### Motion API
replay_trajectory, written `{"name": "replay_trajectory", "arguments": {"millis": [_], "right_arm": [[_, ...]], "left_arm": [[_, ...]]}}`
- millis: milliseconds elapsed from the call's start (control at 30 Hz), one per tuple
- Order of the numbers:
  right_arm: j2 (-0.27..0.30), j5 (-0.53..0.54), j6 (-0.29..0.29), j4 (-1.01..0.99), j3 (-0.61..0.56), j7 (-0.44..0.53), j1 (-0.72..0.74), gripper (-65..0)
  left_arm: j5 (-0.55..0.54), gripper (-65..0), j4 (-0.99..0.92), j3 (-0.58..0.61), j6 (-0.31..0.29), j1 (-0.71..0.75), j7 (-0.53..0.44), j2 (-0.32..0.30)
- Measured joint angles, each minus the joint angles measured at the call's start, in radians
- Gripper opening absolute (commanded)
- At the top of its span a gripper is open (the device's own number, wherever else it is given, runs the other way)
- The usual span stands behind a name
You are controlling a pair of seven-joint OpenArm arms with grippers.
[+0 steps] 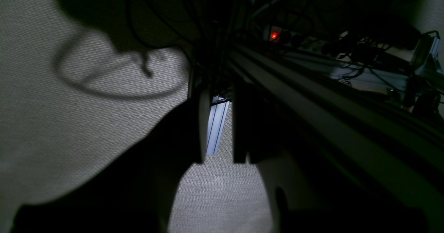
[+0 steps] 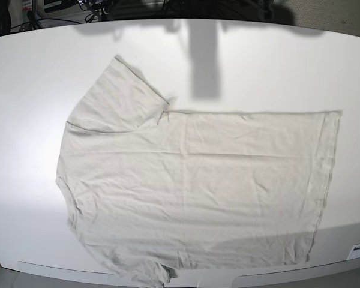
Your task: Fold the T-shirt properly
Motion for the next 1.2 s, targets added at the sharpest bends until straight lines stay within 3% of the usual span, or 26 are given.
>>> {"name": "replay_trajectory", "arguments": {"millis": [1000,1200], "right_arm": [[0.000,0.000,0.000,0.000,0.000,0.023,-0.001,-43.4],[0.007,0.000,0.071,0.010,0.000,0.067,-0.027,-43.4]], "left_arm": [[0.000,-52.5,0.006,0.000,-0.002,0.008,-0.003,0.000],[0.004,-52.5,0.103,0.000,-0.005,0.076,-0.004,0.000]]}}
